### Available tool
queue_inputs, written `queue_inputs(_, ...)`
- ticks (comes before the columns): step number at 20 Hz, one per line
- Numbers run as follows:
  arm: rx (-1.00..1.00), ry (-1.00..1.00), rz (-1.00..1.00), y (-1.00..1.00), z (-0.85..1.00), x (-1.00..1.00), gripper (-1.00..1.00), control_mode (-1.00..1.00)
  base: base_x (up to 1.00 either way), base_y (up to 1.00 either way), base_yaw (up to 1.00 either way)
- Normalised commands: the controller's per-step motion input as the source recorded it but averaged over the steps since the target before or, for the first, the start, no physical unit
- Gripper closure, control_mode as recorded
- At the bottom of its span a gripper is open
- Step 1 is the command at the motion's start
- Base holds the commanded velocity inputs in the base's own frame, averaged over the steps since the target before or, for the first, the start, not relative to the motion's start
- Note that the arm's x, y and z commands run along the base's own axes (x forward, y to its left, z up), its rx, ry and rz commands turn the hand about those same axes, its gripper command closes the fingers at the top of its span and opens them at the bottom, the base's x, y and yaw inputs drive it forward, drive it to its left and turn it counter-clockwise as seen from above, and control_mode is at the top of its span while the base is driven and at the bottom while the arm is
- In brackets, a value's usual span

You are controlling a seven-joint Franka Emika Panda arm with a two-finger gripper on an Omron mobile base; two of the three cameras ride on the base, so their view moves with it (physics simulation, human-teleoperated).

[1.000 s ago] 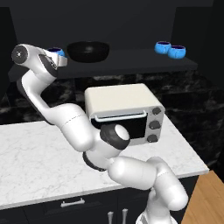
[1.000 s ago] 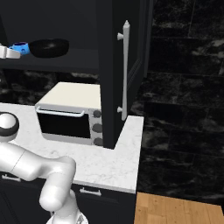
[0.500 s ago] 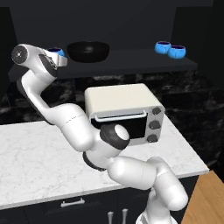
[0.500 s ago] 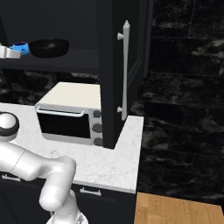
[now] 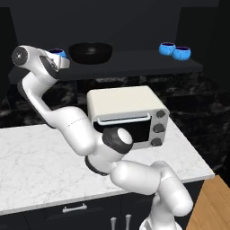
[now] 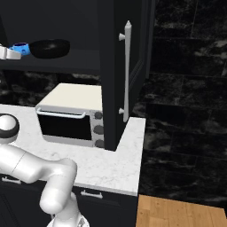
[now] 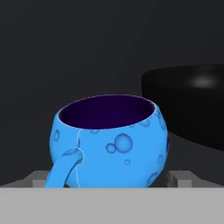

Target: Gather all objects into one cabinet and sort the glasses and bowls to opposite sides.

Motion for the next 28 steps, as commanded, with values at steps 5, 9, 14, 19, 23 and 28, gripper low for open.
queue_inputs(5,0.0,0.0,-0.04,0.0,0.0,0.0,-1.0,-1.0,0.0,0.0,0.0)
queue_inputs(9,0.0,0.0,-0.04,0.0,0.0,0.0,1.0,-1.0,0.0,0.0,0.0)
queue_inputs(14,0.0,0.0,-0.03,0.0,0.0,0.0,1.0,-1.0,0.0,0.0,0.0)
queue_inputs(19,0.0,0.0,-0.02,-0.02,0.0,-0.03,1.0,-1.0,0.0,0.0,0.0)
queue_inputs(23,0.0,0.0,-0.03,-0.06,0.0,-0.08,1.0,-1.0,0.0,0.0,0.0)
queue_inputs(28,0.0,0.0,-0.02,-0.12,0.0,-0.15,1.0,-1.0,0.0,0.0,0.0)
